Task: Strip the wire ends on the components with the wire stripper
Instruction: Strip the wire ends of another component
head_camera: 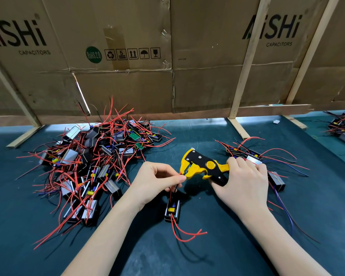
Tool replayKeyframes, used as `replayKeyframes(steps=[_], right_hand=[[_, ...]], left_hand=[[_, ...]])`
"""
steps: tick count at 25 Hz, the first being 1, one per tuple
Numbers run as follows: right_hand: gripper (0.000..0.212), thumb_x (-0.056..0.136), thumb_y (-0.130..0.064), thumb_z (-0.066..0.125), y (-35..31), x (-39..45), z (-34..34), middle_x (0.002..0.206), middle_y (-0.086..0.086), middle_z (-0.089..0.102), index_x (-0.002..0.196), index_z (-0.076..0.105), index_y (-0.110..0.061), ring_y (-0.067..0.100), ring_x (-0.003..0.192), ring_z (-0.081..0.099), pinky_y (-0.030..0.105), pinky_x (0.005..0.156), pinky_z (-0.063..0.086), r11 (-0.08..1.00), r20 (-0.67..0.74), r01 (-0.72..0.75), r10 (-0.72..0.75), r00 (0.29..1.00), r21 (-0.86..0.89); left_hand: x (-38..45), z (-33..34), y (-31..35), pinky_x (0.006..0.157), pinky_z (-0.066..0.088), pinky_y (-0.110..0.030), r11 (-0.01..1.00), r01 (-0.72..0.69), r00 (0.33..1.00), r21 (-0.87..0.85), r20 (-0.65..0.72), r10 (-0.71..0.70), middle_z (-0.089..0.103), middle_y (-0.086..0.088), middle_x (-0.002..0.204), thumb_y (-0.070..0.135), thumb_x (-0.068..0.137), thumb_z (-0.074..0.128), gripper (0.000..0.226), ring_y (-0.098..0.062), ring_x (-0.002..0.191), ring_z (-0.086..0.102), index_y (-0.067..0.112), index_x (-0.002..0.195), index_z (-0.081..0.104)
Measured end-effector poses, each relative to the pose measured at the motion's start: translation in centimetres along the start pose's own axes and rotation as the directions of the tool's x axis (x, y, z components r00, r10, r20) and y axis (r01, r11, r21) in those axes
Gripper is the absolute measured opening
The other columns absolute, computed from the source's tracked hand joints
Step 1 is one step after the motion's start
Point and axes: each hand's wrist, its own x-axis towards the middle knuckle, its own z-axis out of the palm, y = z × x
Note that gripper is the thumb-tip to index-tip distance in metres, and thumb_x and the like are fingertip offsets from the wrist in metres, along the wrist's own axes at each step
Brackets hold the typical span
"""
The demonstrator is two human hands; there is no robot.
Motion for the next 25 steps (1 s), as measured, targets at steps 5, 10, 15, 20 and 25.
replayKeyframes(steps=[5, 10, 15, 20, 25], right_hand=[[0.047, 0.067, -0.057, 0.063, -0.05, -0.07, -0.02, 0.065, 0.003, 0.055, 0.070, 0.050, -0.012, 0.031, 0.065, 0.055, 0.039, 0.068, 0.030, 1.000, -0.001, -0.003, 0.003, 1.000, 0.003], [0.049, 0.062, -0.053, 0.077, -0.10, -0.20, 0.07, 0.066, 0.004, 0.057, 0.070, 0.052, -0.012, 0.031, 0.064, 0.056, 0.039, 0.068, 0.034, 1.000, 0.023, -0.010, 0.011, 1.000, -0.011], [0.048, 0.063, -0.053, 0.077, -0.01, -0.16, 0.19, 0.067, 0.004, 0.058, 0.071, 0.053, -0.012, 0.030, 0.066, 0.058, 0.038, 0.067, 0.031, 1.000, 0.035, -0.003, 0.003, 0.999, -0.005], [0.047, 0.062, -0.051, 0.079, 0.06, -0.15, 0.09, 0.065, 0.003, 0.059, 0.068, 0.054, -0.012, 0.030, 0.063, 0.058, 0.038, 0.067, 0.032, 1.000, 0.023, 0.010, -0.010, 1.000, 0.001], [0.044, 0.062, -0.050, 0.079, 0.10, -0.06, -0.03, 0.062, 0.002, 0.059, 0.065, 0.054, -0.013, 0.029, 0.061, 0.059, 0.037, 0.066, 0.032, 1.000, -0.003, 0.029, -0.029, 1.000, 0.011]], left_hand=[[0.07, -0.10, -0.11, 0.053, 0.046, -0.018, 1.000, -0.001, 1.000, 0.011, -0.022, 0.002, 0.071, -0.011, 0.065, 0.012, 0.079, 0.079, 0.015, -0.011, 0.051, 0.059, 0.010, 0.065, 0.074], [0.00, 0.08, -0.16, 0.050, 0.046, -0.019, 1.000, -0.003, 0.999, 0.022, -0.040, 0.004, 0.072, -0.011, 0.065, 0.013, 0.080, 0.079, 0.017, -0.014, 0.053, 0.064, 0.015, 0.063, 0.075], [0.00, 0.14, -0.16, 0.050, 0.048, -0.020, 1.000, 0.007, 0.999, 0.023, -0.047, -0.006, 0.072, -0.011, 0.066, 0.014, 0.079, 0.080, 0.016, -0.017, 0.056, 0.068, 0.015, 0.063, 0.075], [0.05, 0.16, -0.23, 0.050, 0.047, -0.019, 0.999, 0.033, 0.999, 0.016, -0.028, -0.032, 0.072, -0.015, 0.068, 0.014, 0.077, 0.081, 0.014, -0.017, 0.056, 0.068, 0.007, 0.067, 0.075], [0.05, -0.01, -0.26, 0.050, 0.046, -0.019, 0.999, 0.023, 1.000, 0.023, -0.001, -0.023, 0.072, -0.014, 0.067, 0.012, 0.078, 0.079, 0.012, -0.015, 0.054, 0.064, 0.002, 0.072, 0.075]])
